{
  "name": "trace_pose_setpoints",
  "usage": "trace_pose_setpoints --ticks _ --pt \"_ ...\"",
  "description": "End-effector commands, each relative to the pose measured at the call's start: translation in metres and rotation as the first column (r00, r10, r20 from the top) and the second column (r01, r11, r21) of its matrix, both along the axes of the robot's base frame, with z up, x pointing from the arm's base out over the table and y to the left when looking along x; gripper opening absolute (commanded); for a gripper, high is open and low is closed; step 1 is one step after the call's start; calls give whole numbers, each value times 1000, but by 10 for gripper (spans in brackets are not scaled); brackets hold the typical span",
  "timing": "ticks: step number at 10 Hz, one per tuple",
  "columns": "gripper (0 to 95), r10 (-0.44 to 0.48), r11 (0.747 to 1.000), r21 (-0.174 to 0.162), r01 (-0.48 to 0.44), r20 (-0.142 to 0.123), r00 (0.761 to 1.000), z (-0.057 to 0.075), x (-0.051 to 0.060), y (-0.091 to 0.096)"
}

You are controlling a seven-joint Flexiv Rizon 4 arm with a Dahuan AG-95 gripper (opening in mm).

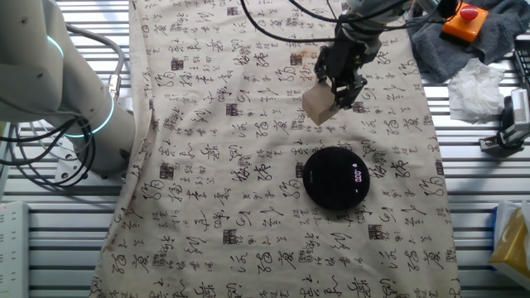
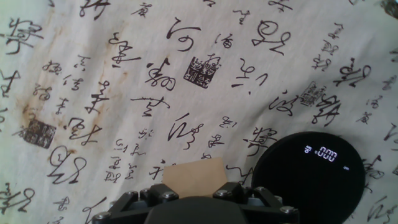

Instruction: Place the block on the scale

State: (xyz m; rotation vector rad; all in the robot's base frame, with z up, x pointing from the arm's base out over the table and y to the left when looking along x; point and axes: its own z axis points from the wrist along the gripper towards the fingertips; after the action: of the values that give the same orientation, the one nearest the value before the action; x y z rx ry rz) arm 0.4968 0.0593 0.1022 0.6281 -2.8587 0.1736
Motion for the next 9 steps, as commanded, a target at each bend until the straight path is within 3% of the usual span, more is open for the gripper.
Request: trace_pose_setpoints --ticks 1,9 --pt "0 -9 1000 -3 9 -2 1000 1 -1 -1" --pt "0 -14 1000 -6 14 -4 1000 1 -1 -1"
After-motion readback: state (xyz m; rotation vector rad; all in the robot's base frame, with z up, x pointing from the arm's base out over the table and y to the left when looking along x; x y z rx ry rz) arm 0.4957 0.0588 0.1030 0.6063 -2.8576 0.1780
